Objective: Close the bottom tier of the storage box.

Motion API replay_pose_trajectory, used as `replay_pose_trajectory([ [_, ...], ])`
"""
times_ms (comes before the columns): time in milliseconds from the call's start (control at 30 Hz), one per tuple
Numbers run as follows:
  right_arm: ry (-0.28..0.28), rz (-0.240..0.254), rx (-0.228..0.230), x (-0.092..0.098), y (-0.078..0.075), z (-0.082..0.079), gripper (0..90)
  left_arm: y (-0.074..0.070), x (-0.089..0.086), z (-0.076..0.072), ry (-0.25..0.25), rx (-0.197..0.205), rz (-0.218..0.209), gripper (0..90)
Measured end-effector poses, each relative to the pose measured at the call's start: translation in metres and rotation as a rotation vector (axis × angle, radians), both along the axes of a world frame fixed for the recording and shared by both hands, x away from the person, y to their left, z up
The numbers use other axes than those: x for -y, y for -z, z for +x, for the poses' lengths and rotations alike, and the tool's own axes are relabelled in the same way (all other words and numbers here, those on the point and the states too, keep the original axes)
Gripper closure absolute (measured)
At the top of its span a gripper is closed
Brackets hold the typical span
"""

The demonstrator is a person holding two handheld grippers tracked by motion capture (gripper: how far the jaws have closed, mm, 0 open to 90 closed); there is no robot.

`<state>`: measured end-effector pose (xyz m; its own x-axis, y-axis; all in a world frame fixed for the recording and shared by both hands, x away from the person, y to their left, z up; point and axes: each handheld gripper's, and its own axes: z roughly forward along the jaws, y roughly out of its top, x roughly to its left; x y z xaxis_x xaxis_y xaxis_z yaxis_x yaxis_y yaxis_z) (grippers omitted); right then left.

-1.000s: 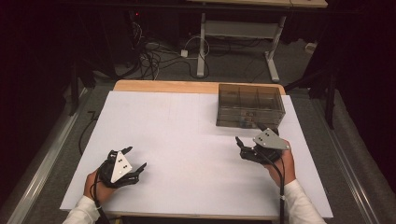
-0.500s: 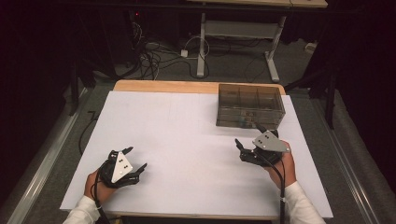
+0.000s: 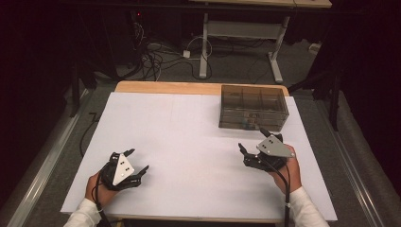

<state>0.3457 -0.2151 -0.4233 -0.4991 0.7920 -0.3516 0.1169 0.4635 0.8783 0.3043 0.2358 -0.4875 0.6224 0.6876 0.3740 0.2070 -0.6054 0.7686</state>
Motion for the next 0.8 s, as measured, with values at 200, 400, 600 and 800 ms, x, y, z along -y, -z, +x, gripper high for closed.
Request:
replay_pose_trajectory([
  [200,0.003,-0.009,-0.001,0.001,0.000,-0.003,16.4,0.000,0.000,0.000,-0.001,-0.001,0.001,24.2],
  [400,0.003,-0.013,0.002,0.005,-0.001,-0.008,16.4,0.000,0.000,0.000,0.000,-0.001,0.002,24.2],
  [600,0.005,-0.016,0.002,0.008,-0.001,-0.012,16.4,0.000,0.000,0.000,0.001,-0.002,0.004,24.2],
  [800,0.007,-0.015,0.002,0.012,-0.001,-0.015,16.4,0.000,0.000,0.000,0.002,-0.003,0.004,24.2],
])
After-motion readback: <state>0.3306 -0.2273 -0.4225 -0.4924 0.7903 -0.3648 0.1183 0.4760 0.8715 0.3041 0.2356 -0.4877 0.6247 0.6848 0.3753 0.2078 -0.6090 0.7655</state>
